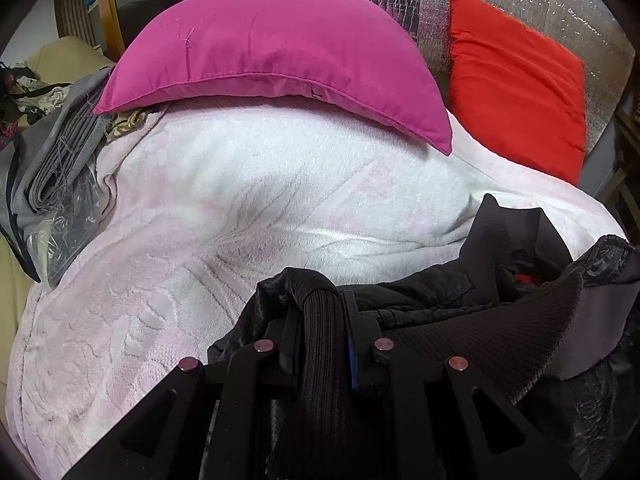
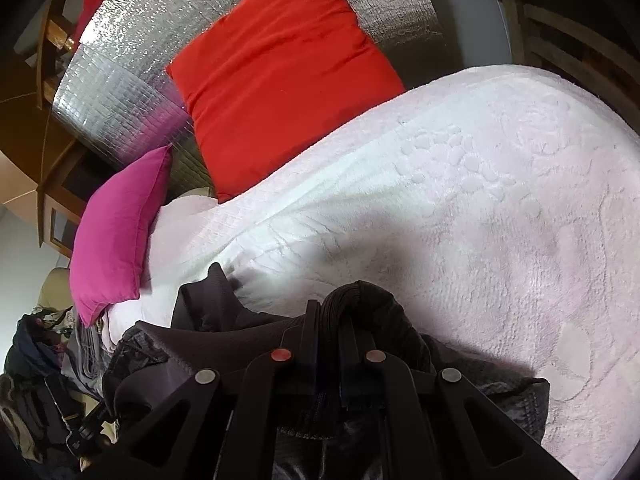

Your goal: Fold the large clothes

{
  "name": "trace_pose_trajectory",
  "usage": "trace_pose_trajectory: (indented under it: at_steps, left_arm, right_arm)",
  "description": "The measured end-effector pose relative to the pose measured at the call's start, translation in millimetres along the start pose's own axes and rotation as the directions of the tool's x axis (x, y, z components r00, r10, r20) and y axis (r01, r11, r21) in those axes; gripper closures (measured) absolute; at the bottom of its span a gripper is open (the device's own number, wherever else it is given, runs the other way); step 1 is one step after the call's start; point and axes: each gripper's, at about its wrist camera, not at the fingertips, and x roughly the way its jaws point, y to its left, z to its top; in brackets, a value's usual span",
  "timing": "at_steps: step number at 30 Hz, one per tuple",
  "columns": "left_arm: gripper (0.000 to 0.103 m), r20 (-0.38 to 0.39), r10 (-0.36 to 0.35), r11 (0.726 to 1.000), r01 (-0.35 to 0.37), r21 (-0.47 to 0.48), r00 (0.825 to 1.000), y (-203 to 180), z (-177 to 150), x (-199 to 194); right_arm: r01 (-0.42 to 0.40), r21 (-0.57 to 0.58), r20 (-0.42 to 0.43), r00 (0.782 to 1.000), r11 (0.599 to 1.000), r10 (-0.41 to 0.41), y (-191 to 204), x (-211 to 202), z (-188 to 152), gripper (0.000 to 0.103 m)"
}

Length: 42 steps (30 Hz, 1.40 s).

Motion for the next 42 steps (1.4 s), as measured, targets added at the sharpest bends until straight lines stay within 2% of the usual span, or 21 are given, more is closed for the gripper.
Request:
trace_pose_trajectory:
  at_steps: [5, 8, 9, 11, 13, 14, 15, 16, 20, 23, 26, 29, 31, 32, 35, 38, 41, 42]
  left_arm:
    - [0.084, -0.012, -0.006, 1.000, 0.006, -0.003, 1.000, 0, 2, 2]
    - [0.077, -0.035, -0.045, 0.998, 0.044, -0.050, 0.998, 7, 9, -1]
    - [0.073, -0.032, -0.063, 0.996, 0.060, -0.073, 0.998, 10, 10, -3]
    - [0.065, -0.020, -0.083, 0.992, 0.080, -0.096, 0.996, 15, 12, -11]
    - [0.054, 0.013, -0.068, 0.993, 0.069, -0.097, 0.998, 16, 13, -21]
    - [0.039, 0.058, -0.031, 0.995, 0.036, -0.094, 0.998, 18, 14, -31]
    - [0.028, 0.104, -0.001, 0.995, 0.011, -0.097, 0.995, 20, 16, -42]
    - [0.027, 0.125, 0.002, 0.995, 0.010, -0.100, 0.992, 22, 17, -48]
    - [0.027, 0.153, -0.027, 0.997, 0.039, -0.073, 0.988, 35, 18, -81]
    - [0.025, 0.172, -0.066, 0.996, 0.076, -0.048, 0.983, 56, -4, -105]
    - [0.024, 0.157, -0.104, 0.993, 0.111, -0.034, 0.982, 78, -38, -113]
    - [0.024, 0.108, -0.107, 0.994, 0.108, -0.011, 0.988, 91, -76, -108]
    - [0.024, 0.057, -0.120, 0.992, 0.121, -0.018, 0.991, 96, -102, -100]
    - [0.024, 0.040, -0.129, 0.991, 0.130, -0.023, 0.991, 97, -110, -99]
    - [0.024, 0.042, -0.162, 0.985, 0.164, -0.055, 0.986, 101, -120, -100]
    - [0.024, 0.022, -0.178, 0.983, 0.179, -0.031, 0.984, 91, -124, -99]
    - [0.024, 0.016, -0.168, 0.986, 0.168, 0.000, 0.986, 82, -121, -95]
    - [0.024, 0.011, -0.164, 0.986, 0.164, -0.002, 0.986, 80, -121, -93]
  right_arm:
    - [-0.012, 0.011, -0.005, 1.000, 1.000, 0.012, -2, 1, 1, 0.093]
    - [-0.032, 0.040, -0.009, 0.999, 0.999, 0.032, -4, 0, 3, 0.093]
    - [-0.036, 0.046, -0.007, 0.999, 0.998, 0.036, -5, -2, 4, 0.089]
    - [-0.040, 0.043, 0.003, 0.999, 0.998, 0.040, -2, -9, 5, 0.075]
    - [-0.045, 0.044, 0.042, 0.998, 0.998, 0.044, 1, -25, 9, 0.004]
    - [-0.055, 0.049, 0.065, 0.997, 0.997, 0.052, 2, -31, 10, 0.001]
    - [-0.077, 0.046, 0.086, 0.994, 0.996, 0.073, 4, -42, 13, 0.001]
    - [-0.078, 0.040, 0.095, 0.993, 0.996, 0.074, 6, -50, 15, 0.001]
    - [-0.100, -0.017, 0.112, 0.989, 0.995, 0.101, 10, -89, 15, 0.001]
    - [-0.129, -0.047, 0.110, 0.985, 0.991, 0.133, 0, -119, -1, 0.001]
    - [-0.115, -0.116, 0.050, 0.991, 0.986, 0.122, -19, -138, -41, 0.001]
    - [-0.043, -0.144, -0.010, 0.999, 0.989, 0.042, -47, -138, -87, 0.003]
    - [-0.054, -0.123, -0.044, 0.998, 0.991, 0.049, -59, -136, -105, 0.017]
    - [-0.058, -0.122, -0.049, 0.997, 0.991, 0.052, -61, -136, -111, 0.020]
    - [-0.062, -0.116, -0.052, 0.997, 0.991, 0.057, -61, -136, -115, 0.022]
    - [-0.049, -0.128, -0.069, 0.997, 0.991, 0.040, -60, -129, -117, 0.024]
    - [-0.023, -0.161, -0.092, 0.996, 0.987, 0.008, -52, -119, -121, 0.036]
    - [-0.014, -0.167, -0.094, 0.996, 0.986, -0.002, -50, -116, -122, 0.045]
